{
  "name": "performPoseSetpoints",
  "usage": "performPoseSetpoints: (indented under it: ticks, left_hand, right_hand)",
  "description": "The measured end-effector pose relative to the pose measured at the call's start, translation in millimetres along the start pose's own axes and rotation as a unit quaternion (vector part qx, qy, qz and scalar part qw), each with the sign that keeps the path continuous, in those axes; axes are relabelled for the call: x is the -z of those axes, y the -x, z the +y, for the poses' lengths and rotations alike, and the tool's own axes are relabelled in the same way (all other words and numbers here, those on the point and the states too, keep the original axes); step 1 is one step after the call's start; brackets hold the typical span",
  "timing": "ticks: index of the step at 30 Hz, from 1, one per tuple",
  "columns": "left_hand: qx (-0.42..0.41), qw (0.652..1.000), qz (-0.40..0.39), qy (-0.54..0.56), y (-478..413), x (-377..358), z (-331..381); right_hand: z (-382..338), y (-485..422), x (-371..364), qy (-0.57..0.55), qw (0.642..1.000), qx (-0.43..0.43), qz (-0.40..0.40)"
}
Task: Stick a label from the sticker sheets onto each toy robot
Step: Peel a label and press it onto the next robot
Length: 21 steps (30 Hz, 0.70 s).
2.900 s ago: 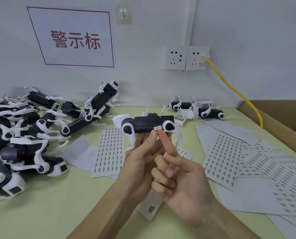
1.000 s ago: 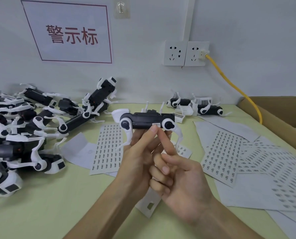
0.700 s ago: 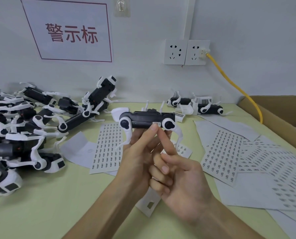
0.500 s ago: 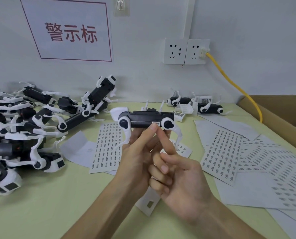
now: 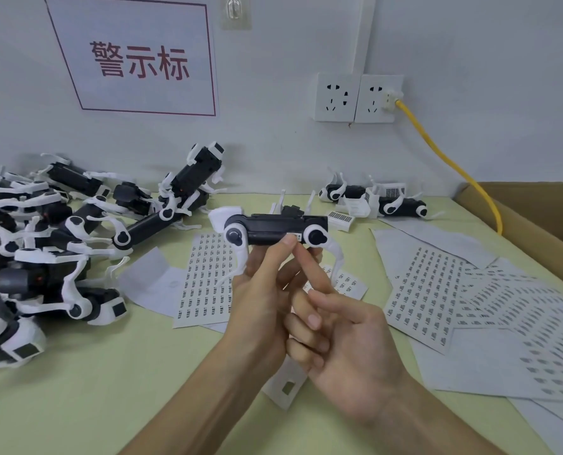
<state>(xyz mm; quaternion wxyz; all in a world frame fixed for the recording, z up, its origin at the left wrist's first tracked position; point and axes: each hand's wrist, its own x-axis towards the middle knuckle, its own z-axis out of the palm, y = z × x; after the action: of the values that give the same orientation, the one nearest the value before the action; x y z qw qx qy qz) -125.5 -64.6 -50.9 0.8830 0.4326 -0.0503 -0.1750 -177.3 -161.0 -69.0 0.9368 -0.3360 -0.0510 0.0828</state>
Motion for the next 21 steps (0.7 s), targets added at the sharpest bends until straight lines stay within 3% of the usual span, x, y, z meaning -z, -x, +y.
performPoseSetpoints:
  ticks: [6,11,14,21]
  left_hand:
    - [-0.055,0.998,0.043,0.006,-7,2,-5]
    - [-0.099,0.992,0.077,0.001,-16,7,-5]
    - [-0.094,0.992,0.082,-0.02,-18,9,-5]
    - [-0.07,0.994,-0.018,-0.076,-16,8,-9]
  right_hand:
    - [2,-1,1,0.014,0.999,-0.01,0.035]
    - [4,-7,11,0.07,0.963,0.027,0.257]
    - [-5,-6,16,0.116,0.938,0.086,0.316]
    - [-16,-4,2,0.338,0.897,0.187,0.217]
